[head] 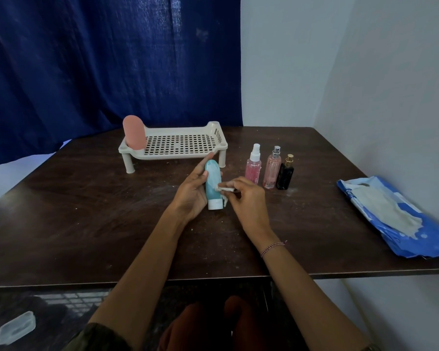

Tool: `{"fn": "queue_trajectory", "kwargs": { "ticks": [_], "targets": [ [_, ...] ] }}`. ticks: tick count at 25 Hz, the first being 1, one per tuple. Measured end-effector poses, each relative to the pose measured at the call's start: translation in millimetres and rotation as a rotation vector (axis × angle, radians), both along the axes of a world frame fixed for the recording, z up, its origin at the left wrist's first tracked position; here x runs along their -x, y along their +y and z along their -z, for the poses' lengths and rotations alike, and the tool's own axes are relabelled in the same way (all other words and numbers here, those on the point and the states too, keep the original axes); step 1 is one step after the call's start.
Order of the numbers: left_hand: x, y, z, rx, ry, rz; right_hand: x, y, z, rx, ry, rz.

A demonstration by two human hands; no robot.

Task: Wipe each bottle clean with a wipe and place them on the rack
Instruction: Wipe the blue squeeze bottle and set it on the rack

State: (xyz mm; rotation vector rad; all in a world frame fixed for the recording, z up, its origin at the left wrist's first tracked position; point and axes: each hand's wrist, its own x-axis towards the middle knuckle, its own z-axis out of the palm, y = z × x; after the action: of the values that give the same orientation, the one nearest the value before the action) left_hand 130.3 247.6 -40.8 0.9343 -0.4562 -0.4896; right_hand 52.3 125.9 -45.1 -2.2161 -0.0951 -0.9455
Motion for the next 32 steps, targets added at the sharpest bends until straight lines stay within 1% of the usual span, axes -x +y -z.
{"fn": "queue_trajectory", "kwargs": {
  "ticks": [6,12,17,23,28,32],
  "targets": [
    [-2.0,1.2,2.1,0.001,-0.026,0.001,3.0,6.7,-0.4,0.097,-0.03,-0.089],
    [-0.8,0.9,1.7,0.026,-0.012,0.033,3.2,5.6,-3.3,0.098,-0.037,-0.013],
    [0.1,3.1,-0.6,0.023,-0.022,0.042,8.4,6.5,-0.2,0.189,-0.05,-0.097],
    [2.0,1.9,-0.7,0.039,-0.02,0.073,2.7,2.8,-1.6,0.089,-0.089,0.008],
    [1.1,2.6,-1.2,0.057,-0.004,0.129,4.5,8.1,0.1,0.202,-0.106,-0.032],
    [0.6,4.0,-3.3,0.045,0.021,0.117,8.2,9.3,-0.4,0.267,-0.091,-0.095]
  ]
}}
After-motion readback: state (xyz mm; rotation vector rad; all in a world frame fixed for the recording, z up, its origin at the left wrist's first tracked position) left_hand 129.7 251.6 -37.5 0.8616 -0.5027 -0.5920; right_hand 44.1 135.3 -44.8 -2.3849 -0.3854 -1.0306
